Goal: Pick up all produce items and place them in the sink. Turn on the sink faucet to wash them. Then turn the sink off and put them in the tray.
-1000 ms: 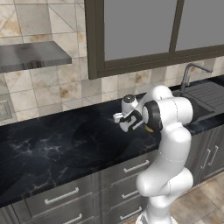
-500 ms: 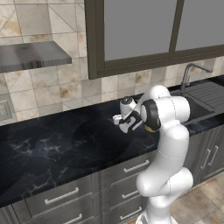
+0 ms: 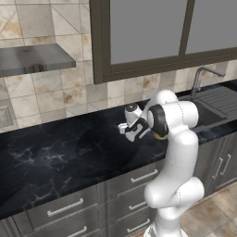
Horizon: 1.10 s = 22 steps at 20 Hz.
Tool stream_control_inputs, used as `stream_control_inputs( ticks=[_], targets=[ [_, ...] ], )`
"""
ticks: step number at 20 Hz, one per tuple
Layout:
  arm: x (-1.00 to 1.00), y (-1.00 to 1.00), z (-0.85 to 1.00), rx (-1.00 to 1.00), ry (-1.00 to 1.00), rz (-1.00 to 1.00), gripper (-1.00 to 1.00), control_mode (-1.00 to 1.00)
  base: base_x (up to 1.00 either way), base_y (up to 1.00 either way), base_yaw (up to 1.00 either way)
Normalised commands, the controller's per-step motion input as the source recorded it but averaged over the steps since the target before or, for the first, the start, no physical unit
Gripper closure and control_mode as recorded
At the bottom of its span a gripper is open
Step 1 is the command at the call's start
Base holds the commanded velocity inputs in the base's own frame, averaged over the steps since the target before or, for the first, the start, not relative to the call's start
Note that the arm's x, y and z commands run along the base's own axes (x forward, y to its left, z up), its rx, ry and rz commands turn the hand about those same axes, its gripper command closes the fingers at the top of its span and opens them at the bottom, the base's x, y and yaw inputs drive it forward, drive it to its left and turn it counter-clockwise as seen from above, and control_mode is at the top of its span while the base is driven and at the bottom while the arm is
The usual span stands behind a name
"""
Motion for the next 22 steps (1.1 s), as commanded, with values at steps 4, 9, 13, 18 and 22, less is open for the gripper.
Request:
stream_control_inputs(
  ticks=[4, 9, 13, 18, 22],
  targets=[
    [-0.02, 0.0, -0.07, -0.01, 0.02, -0.02, 1.0, -1.0, 0.0, 0.0, 0.0],
    [-0.26, 0.0, 0.48, 0.09, 0.02, 0.0, 1.0, -1.0, 0.0, 0.0, 0.0],
    [-0.25, 0.0, 1.0, 0.2, 0.06, 0.0, 1.0, -1.0, 0.0, 0.0, 0.0],
    [-0.23, 0.0, 1.0, 0.11, 0.04, 0.0, 1.0, -1.0, 0.0, 0.0, 0.0],
    [-0.44, 0.03, 1.0, 0.04, 0.01, 0.0, 1.0, -1.0, 0.0, 0.0, 0.0]
  ],
)
